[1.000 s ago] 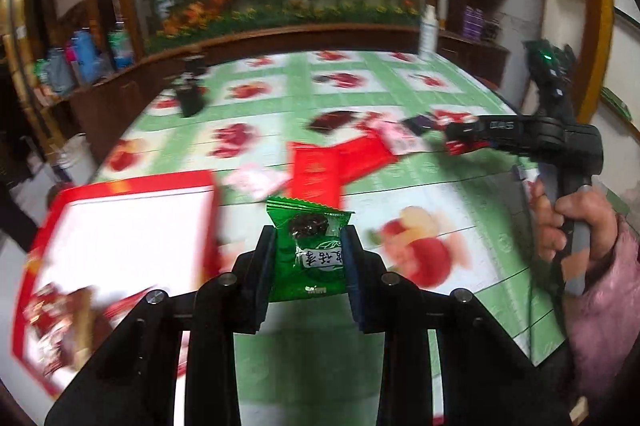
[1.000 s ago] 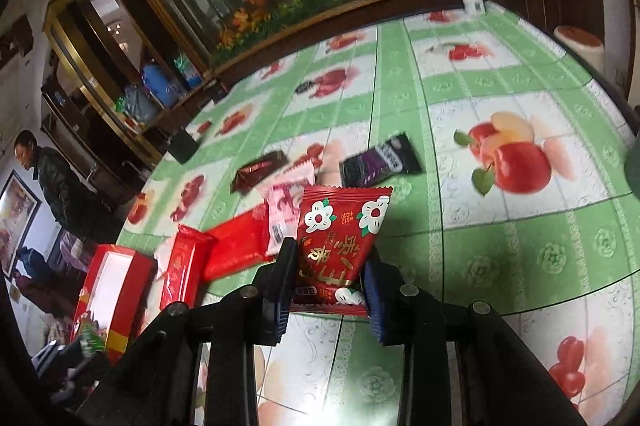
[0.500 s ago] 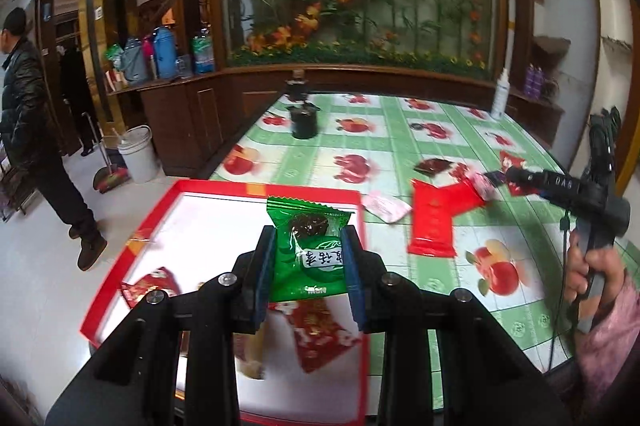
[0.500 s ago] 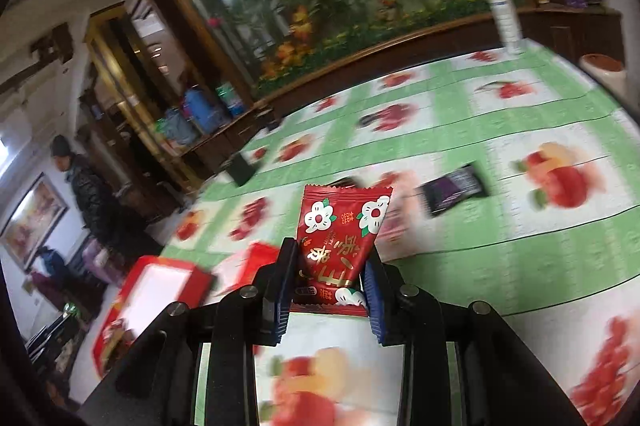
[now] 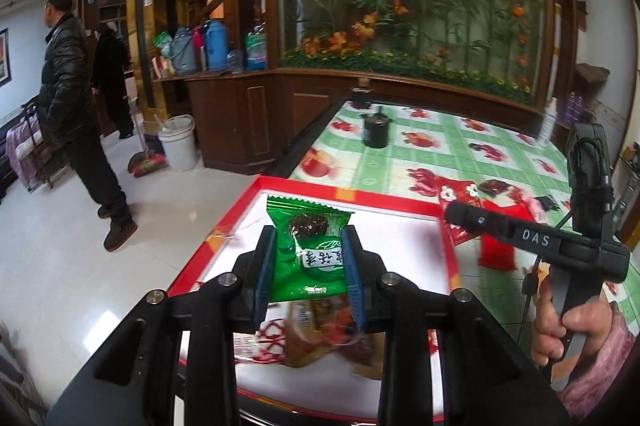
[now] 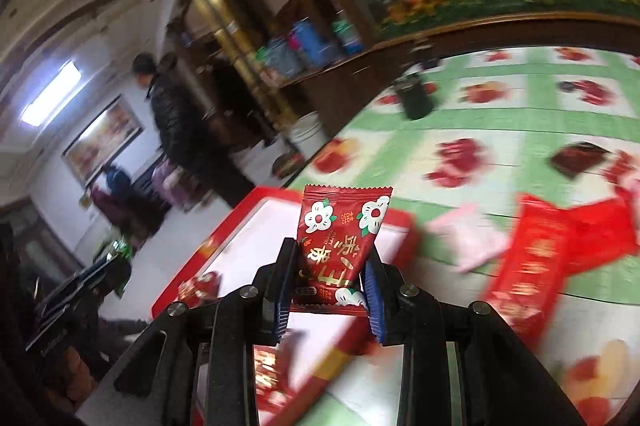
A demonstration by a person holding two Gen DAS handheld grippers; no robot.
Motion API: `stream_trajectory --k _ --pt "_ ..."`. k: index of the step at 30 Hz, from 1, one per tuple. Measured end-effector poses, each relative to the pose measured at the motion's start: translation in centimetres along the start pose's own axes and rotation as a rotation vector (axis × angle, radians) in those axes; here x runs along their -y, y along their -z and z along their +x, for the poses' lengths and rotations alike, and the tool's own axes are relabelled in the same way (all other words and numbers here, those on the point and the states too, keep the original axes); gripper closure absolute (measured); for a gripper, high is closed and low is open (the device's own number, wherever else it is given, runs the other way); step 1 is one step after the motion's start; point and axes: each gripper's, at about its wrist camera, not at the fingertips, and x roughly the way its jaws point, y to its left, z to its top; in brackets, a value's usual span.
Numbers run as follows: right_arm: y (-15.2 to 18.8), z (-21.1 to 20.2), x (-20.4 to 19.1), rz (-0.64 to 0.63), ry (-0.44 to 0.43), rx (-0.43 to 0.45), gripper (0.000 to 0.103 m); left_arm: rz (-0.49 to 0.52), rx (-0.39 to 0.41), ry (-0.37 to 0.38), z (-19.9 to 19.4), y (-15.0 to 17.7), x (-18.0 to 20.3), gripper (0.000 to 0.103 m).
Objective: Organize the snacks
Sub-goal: 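Carry both packets over the red box and open both grippers, then move both grippers back to the table toward the long red packets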
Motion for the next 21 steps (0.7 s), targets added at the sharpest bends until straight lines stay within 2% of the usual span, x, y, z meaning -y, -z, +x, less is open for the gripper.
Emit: stream_trajectory --k 7,13,19,21 --pt "-0.2 3.8 -3.3 -0.085 -0.053 -0.074 0.072 -0.017 -0.031 -0.05 1.9 0.3 -1.7 0.073" --pt "1.4 6.3 -4.8 -0.157 -0.068 -0.157 0.072 -0.018 -0.073 -0.095 3.5 0.6 -2.2 0.073" --pt "1.7 6.9 -4.4 -0.161 -0.075 -0.188 0.069 -0.02 -0.103 -0.107 4.4 0.8 -2.2 0.072" --pt "1.6 6.9 -4.3 -0.165 -0.074 -0.186 0.069 -0.021 -0.109 -0.117 4.4 0.9 -2.0 0.067"
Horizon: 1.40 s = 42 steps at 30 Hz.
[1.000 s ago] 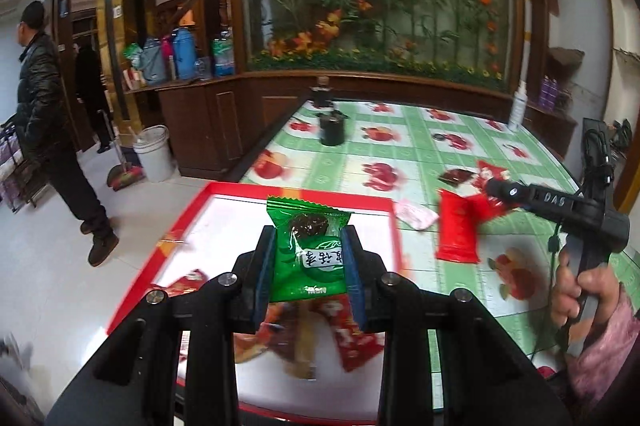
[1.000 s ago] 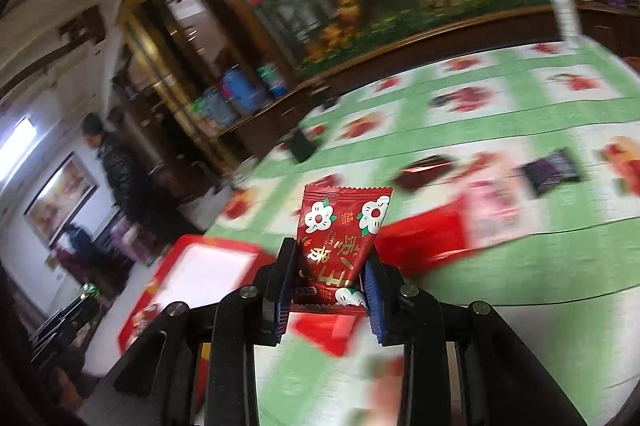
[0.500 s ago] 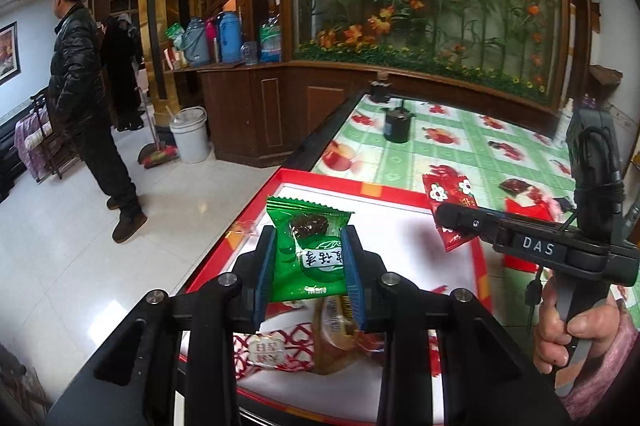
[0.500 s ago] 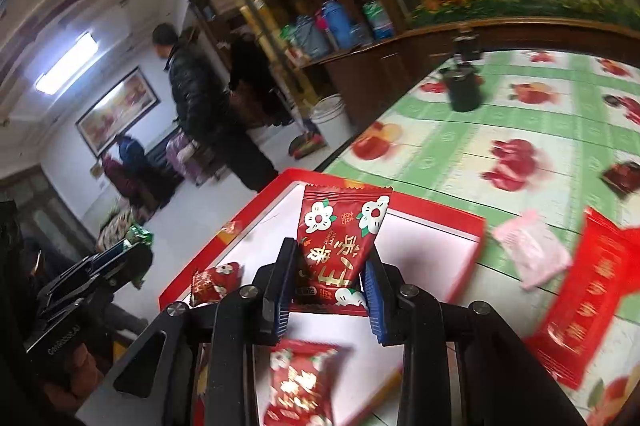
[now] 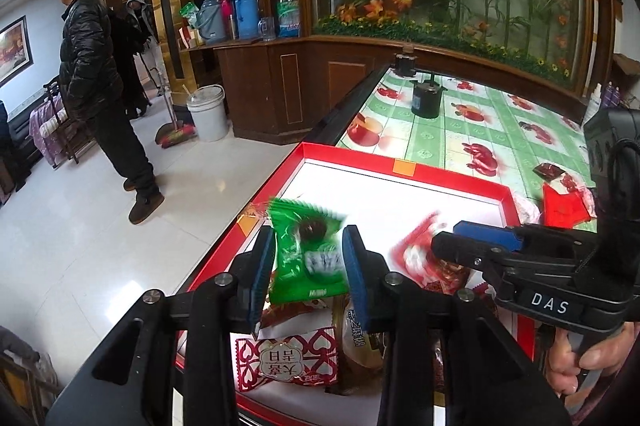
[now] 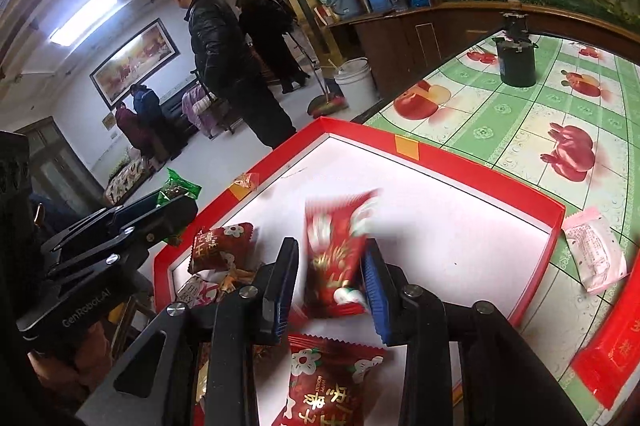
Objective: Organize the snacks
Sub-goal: 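Move both grippers back to the table toward the long red packets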
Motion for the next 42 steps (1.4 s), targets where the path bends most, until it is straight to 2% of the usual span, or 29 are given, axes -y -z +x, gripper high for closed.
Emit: stream_trajectory --k 1,2,4,7,11,15,19,24,32,36,39,42 --pt "0.0 -0.1 -0.2 0.0 -0.002 -0.001 0.067 0.0 0.0 -0.003 0.0 0.0 0.0 0.064" --pt "0.0 -0.3 -0.1 0.003 -0.011 -0.002 0.064 -0.001 0.001 -0.009 -0.1 -0.1 0.1 0.053" --pt "-0.1 -1.0 -0.2 0.01 -0.014 0.025 0.061 -0.003 0.009 -0.024 -0.4 -0.1 0.1 0.04" --pt "-0.5 -2.2 0.6 0.035 -0.012 0.065 0.054 -0.003 0.018 -0.035 -1.0 -0.1 0.4 0.038" --pt "-1.2 -4.0 2.4 0.079 0.004 0.108 0.053 0.006 0.015 -0.042 -1.3 -0.3 1.4 0.029" --pt "-1.9 -6.7 4.7 0.116 0.045 0.157 0.053 0.047 0.024 -0.034 -2.1 -0.7 3.5 0.029" --pt "-2.2 -10.5 8.6 0.167 0.112 0.215 0.047 0.102 0.041 -0.01 -3.0 -0.9 6.3 0.029" --pt "-1.5 -15.8 14.7 0.26 0.209 0.271 0.047 0.192 0.054 0.026 -3.9 -0.9 10.6 0.024" --pt "0.5 -23.0 22.8 0.453 0.293 0.359 0.047 0.329 0.023 0.139 -3.6 -1.1 18.3 0.024" --pt "1.1 -23.4 24.8 0.524 0.272 0.348 0.047 0.394 0.0 0.168 -2.2 -1.1 22.1 0.023" --pt "1.0 -22.2 24.7 0.502 0.233 0.317 0.047 0.417 -0.052 0.162 -0.1 -0.8 24.0 0.023" --pt "0.8 -19.7 24.5 0.496 0.064 0.272 0.047 0.382 -0.14 0.206 2.0 -0.2 25.2 0.023"
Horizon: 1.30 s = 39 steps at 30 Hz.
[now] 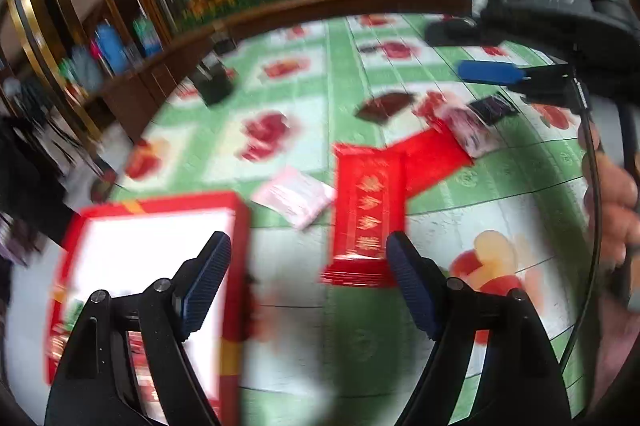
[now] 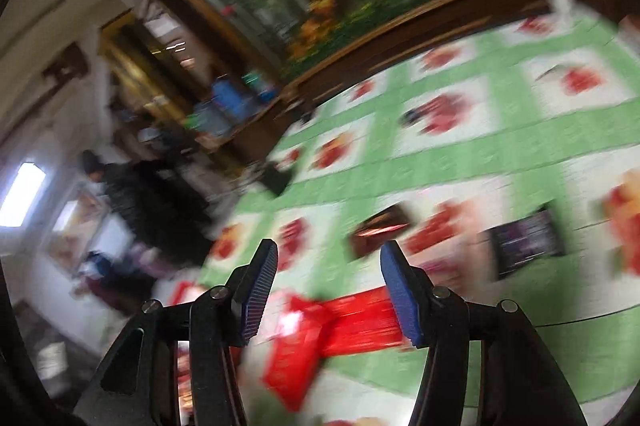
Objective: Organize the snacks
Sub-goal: 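Move both grippers back to the table toward the long red packets, then grasp the long red gold-lettered packet with the left gripper while the right gripper grasps a red packet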
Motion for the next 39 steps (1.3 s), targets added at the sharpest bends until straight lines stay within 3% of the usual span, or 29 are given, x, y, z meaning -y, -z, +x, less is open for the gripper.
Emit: stream_trajectory --k 5,15,23,25,27,28,32,39 --pt "0.6 3.4 0.0 0.005 -0.02 -0.075 0.047 -0.002 -0.007 0.058 1.7 0.3 0.8 0.023" --pt "0.4 7.9 1.0 -0.032 0.109 -0.18 0.047 -0.008 -0.09 0.182 3.9 0.2 1.7 0.023" --pt "1.1 9.1 0.3 -0.089 0.187 -0.391 0.041 -0.072 -0.123 0.25 5.2 0.0 1.1 0.023" --pt "1.3 8.8 0.6 -0.065 0.15 -0.459 0.037 -0.078 -0.118 0.258 5.2 0.0 1.0 0.027" --pt "1.4 8.3 1.0 -0.039 0.118 -0.51 0.037 -0.06 -0.107 0.244 4.9 0.1 1.1 0.05" --pt "1.5 8.1 1.4 -0.025 0.1 -0.537 0.037 -0.054 -0.104 0.243 4.8 0.1 1.0 0.052" --pt "1.9 7.0 1.6 -0.071 0.094 -0.562 0.037 -0.065 -0.112 0.24 4.6 0.4 0.6 0.054" --pt "3.7 7.3 -1.2 -0.293 0.227 -0.542 0.035 -0.111 -0.125 0.214 3.7 1.9 -1.0 0.055"
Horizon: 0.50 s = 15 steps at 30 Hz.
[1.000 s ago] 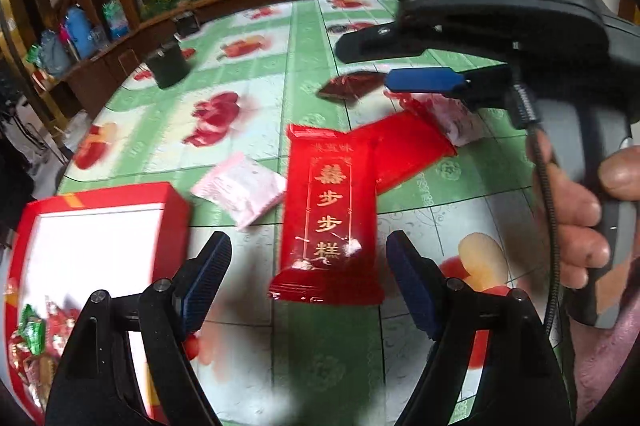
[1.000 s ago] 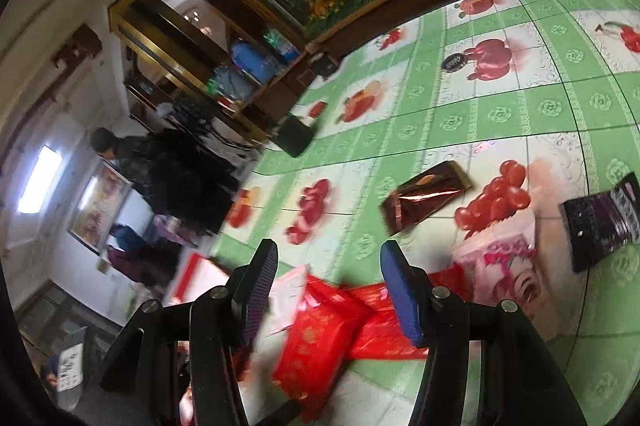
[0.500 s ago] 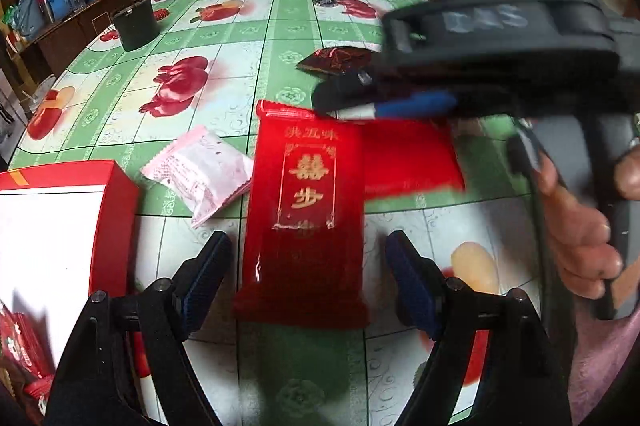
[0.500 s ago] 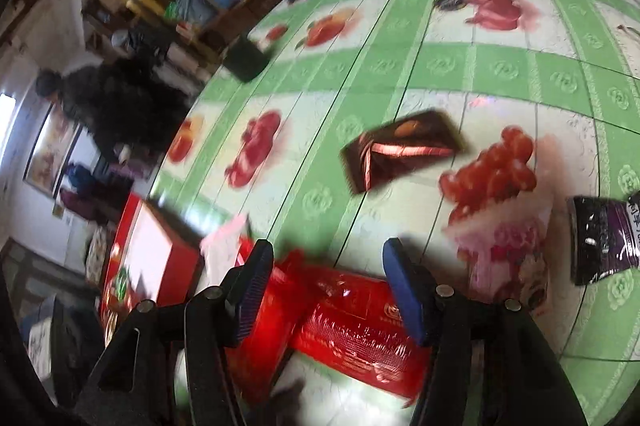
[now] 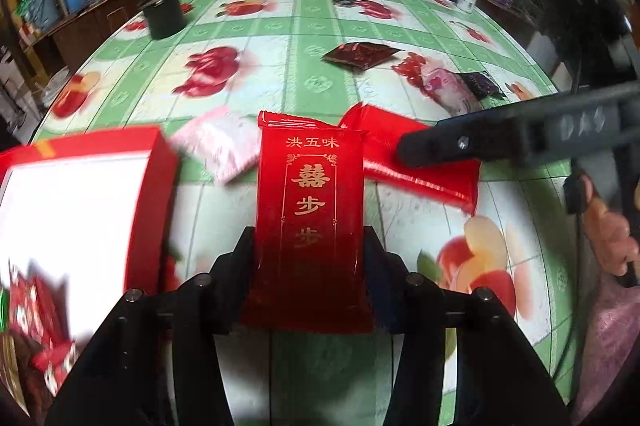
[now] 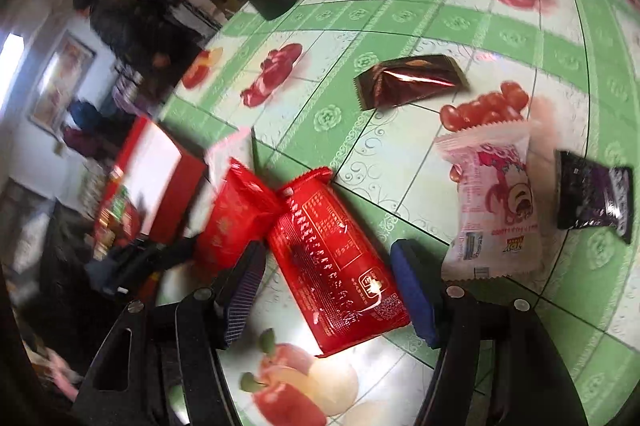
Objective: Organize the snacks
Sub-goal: 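Grasp the long red gold-lettered packet with the left gripper while the right gripper grasps a red packet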
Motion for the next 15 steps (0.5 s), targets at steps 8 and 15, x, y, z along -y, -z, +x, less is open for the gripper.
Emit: stream_trajectory --k 8,15 --pt "2.5 1.8 -4.8 -0.231 0.306 0.045 0.027 0.01 -0.017 -0.031 -2.6 3.9 0.1 0.055" --pt "3.7 1.2 -4.9 -0.188 0.32 0.107 0.047 0.013 -0.03 -0.011 -4.1 5.9 0.0 0.055"
